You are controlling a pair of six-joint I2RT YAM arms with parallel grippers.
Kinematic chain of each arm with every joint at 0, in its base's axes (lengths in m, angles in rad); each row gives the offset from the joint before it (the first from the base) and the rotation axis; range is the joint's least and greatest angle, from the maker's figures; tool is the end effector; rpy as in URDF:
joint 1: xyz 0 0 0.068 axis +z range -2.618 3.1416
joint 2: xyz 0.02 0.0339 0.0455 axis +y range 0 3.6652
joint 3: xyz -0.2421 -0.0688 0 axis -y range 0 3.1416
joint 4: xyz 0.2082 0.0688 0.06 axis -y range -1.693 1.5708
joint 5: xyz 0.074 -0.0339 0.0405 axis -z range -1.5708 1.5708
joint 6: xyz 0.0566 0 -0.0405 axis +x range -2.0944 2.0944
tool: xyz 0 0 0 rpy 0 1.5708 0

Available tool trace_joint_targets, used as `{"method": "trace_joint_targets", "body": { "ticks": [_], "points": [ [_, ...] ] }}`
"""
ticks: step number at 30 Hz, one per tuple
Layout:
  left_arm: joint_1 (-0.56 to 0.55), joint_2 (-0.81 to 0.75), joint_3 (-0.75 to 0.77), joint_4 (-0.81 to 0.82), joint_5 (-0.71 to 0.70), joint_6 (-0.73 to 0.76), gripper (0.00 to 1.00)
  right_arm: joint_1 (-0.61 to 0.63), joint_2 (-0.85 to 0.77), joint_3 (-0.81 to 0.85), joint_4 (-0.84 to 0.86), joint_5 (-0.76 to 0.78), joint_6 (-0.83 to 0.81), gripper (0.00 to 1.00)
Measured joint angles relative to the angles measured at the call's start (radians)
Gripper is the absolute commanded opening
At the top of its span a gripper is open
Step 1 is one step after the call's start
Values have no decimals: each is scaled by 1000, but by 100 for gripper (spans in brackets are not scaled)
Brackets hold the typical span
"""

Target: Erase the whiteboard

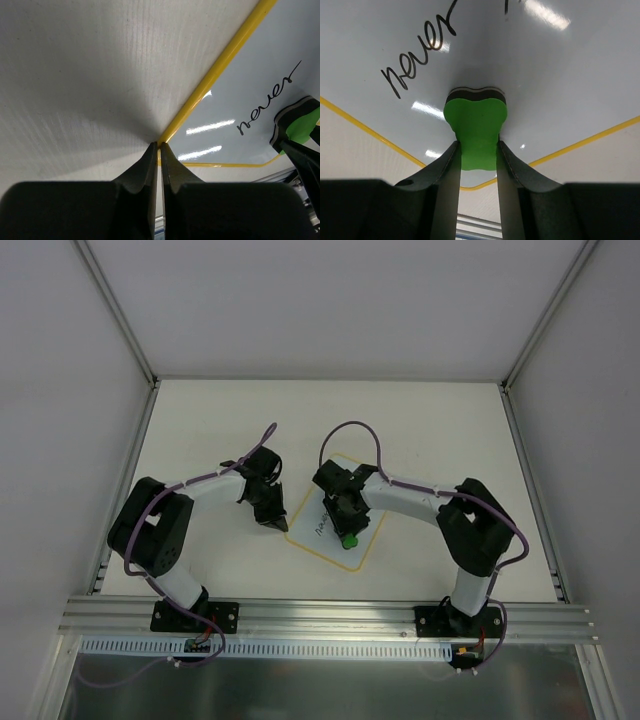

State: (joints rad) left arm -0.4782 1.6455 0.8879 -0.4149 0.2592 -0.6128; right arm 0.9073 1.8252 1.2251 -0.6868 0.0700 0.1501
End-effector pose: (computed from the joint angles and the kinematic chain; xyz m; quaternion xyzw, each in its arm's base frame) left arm 0.2423 -0.1419 0.1368 -0.0399 0.9715 -0.2101 0.1020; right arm 0.2022 0.2522 0.1545 -0.3611 0.9211 0.0414 0.1396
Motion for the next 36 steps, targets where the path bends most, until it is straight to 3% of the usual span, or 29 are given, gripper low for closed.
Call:
{"method": "trace_joint_targets", "body": {
  "ticks": [8, 14, 18, 24, 36],
  "points": [
    [-1, 2, 0, 9, 7, 13, 0, -116, -29, -15, -72, 18, 10, 0],
    [-2, 5, 1, 10, 18, 30, 0, -204, 19, 177, -109, 133, -5, 0],
    [-8, 11, 6, 10, 21, 37, 0, -229, 114, 310, -86, 178, -1, 0],
    [-14, 11, 8, 13, 23, 47, 0, -259, 262, 376, -59, 187, 22, 0],
    [-21, 13, 9, 16, 24, 51, 0, -261, 323, 470, -56, 174, 16, 0]
  ]
}}
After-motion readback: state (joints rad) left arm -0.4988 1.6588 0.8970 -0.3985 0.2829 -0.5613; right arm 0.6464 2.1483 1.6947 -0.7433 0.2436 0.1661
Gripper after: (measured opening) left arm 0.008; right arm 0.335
